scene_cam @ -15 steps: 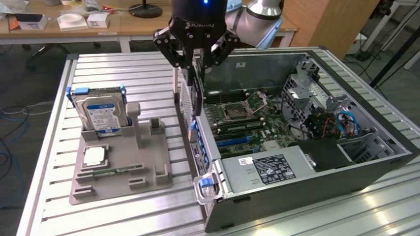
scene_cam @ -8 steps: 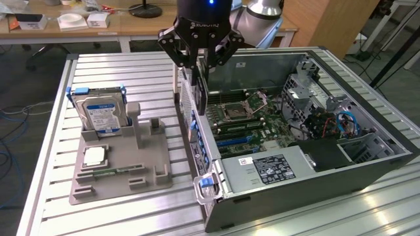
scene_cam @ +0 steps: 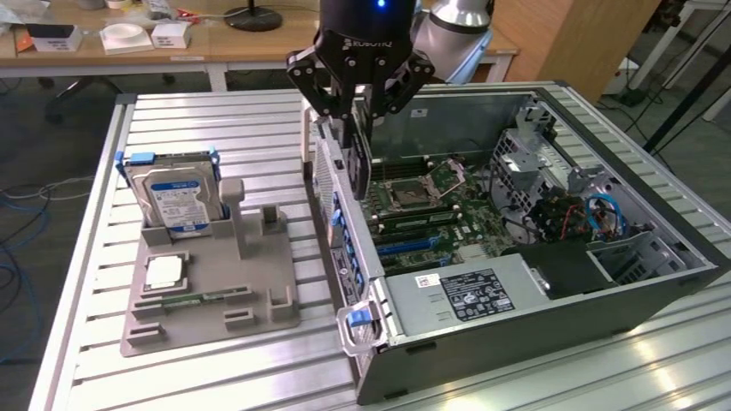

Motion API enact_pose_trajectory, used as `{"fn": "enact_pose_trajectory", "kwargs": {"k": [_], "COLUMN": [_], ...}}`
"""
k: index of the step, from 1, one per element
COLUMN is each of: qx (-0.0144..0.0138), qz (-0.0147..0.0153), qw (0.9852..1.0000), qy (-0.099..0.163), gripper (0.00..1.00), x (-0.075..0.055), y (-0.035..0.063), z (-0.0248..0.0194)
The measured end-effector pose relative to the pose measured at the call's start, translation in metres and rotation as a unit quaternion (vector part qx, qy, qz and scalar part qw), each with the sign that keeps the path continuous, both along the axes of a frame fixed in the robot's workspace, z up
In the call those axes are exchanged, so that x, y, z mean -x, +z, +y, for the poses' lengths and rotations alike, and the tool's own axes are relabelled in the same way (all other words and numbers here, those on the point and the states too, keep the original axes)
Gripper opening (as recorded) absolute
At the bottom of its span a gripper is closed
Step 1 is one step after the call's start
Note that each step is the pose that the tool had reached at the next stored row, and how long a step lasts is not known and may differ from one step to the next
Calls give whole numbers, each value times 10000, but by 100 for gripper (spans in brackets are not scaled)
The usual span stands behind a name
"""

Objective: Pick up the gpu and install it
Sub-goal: 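Pick up the gpu and move the gpu toward the slot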

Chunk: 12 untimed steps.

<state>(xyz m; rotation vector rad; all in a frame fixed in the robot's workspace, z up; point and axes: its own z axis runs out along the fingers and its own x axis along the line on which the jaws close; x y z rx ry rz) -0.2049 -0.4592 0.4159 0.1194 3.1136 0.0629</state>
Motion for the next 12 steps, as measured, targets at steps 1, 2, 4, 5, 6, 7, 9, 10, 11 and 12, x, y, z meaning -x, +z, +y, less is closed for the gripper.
{"fn": "enact_pose_trajectory", "kwargs": {"k": [1,2,4,5,6,7,9,10,11,12], "qx": [0,0,0,0,0,0,0,0,0,0], "qz": [0,0,0,0,0,0,0,0,0,0], "qw": [10000,10000,10000,10000,10000,10000,10000,10000,10000,10000], "qy": [0,0,0,0,0,0,0,0,0,0], "gripper": [26,26,26,26,26,26,26,26,26,26], "x": [-11,-23,-47,-59,-70,-82,-106,-119,-131,-143], "y": [0,0,-1,0,0,-1,-1,-1,-1,-1], "z": [0,0,0,0,0,0,0,0,0,0]}}
